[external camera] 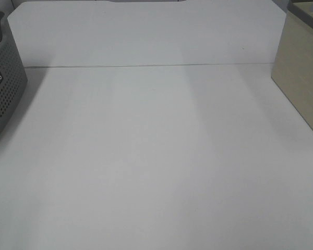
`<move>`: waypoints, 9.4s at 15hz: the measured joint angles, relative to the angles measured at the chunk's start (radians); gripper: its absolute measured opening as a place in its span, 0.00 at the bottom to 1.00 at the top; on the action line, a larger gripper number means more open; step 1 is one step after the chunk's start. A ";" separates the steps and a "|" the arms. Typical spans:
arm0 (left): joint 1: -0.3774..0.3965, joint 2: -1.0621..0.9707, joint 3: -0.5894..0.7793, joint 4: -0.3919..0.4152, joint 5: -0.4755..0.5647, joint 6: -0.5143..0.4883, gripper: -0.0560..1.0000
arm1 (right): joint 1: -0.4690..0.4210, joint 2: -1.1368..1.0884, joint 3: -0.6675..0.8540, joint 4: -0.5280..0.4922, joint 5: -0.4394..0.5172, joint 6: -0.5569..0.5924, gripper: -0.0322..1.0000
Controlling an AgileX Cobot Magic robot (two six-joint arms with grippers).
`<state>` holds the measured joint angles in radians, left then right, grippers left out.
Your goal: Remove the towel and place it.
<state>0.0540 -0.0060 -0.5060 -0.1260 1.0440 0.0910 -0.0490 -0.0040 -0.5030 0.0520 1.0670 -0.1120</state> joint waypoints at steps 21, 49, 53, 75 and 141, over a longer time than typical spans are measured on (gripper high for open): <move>0.023 1.570 -1.110 0.372 0.164 1.000 0.98 | 0.000 0.000 0.000 0.000 0.000 0.000 0.91; 0.070 2.150 -1.117 0.802 -0.234 0.859 0.12 | 0.000 0.000 0.000 0.001 0.000 0.000 0.91; 0.068 2.121 -1.117 0.827 -0.182 0.852 0.05 | 0.000 0.000 0.000 0.001 0.000 0.000 0.91; -0.271 1.375 -1.117 0.427 -0.386 0.849 0.05 | 0.000 0.000 0.000 0.001 0.000 0.000 0.91; -0.797 1.458 -1.116 0.250 -0.617 0.427 0.05 | 0.486 1.350 -0.849 0.042 0.023 -0.114 0.05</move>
<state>-0.7430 1.4520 -1.6220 0.1240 0.4270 0.5180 0.4370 1.3460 -1.3520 0.0940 1.0900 -0.2260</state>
